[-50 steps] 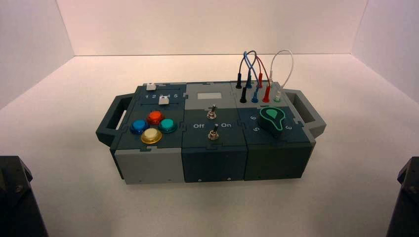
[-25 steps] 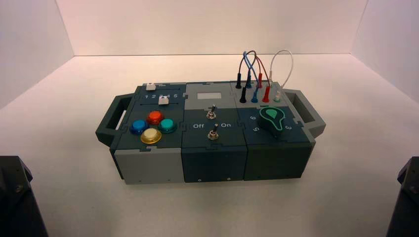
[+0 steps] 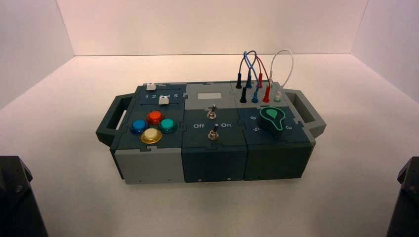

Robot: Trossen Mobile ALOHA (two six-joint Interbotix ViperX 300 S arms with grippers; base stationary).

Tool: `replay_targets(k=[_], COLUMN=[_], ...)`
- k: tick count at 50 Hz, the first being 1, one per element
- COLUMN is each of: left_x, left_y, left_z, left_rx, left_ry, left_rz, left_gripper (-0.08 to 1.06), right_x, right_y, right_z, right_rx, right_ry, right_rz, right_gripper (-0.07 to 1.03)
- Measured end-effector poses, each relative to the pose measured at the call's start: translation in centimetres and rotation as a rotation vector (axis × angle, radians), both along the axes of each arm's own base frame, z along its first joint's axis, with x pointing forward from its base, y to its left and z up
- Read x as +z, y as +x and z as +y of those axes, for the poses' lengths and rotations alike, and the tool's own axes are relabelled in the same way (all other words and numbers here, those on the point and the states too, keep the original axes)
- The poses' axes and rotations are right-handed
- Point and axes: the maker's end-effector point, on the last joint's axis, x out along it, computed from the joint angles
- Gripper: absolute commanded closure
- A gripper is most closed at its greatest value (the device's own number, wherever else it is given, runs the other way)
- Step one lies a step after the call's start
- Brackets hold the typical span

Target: Move the bottom slider to position 4.

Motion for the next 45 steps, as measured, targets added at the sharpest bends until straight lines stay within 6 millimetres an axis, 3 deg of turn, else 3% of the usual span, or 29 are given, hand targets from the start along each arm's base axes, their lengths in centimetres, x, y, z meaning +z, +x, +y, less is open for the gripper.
replay_targets(k=[9,15,28,35,45], left_x=[-1.5,-1.7,-2.0,-2.5,-5.1], left_y=[-0.8,-1.4,-2.9,-3.8,-5.0], left_z=[-2.0,-2.8,-4.4,-5.6,-6.0], left_rx=[-0.076,-0.094,-0.121,-0.139,-0.142], left_ry=[0.012,0.009,-0.018,-0.044,-0.028], left_rz=[0.101,0.13,0.184,0.209,0.301], left_gripper=[1.01,1.01,1.01,1.01,1.01], right_x=[-1.3,-1.7,-3.0,-3.6,-5.0], right_y=[-2.4,-4.2,-6.8,-6.8,-6.0], right_z=[2.6,4.7,7.4,7.6,8.1], right_rx=[0.113,0.191,0.288,0.291,0.291], right_ry=[-0.008,0.02,0.057,0.056,0.036], right_rz=[0.148,0.212,0.279,0.285,0.297], right_gripper=[0.99,0.99,0.99,0.99,0.99])
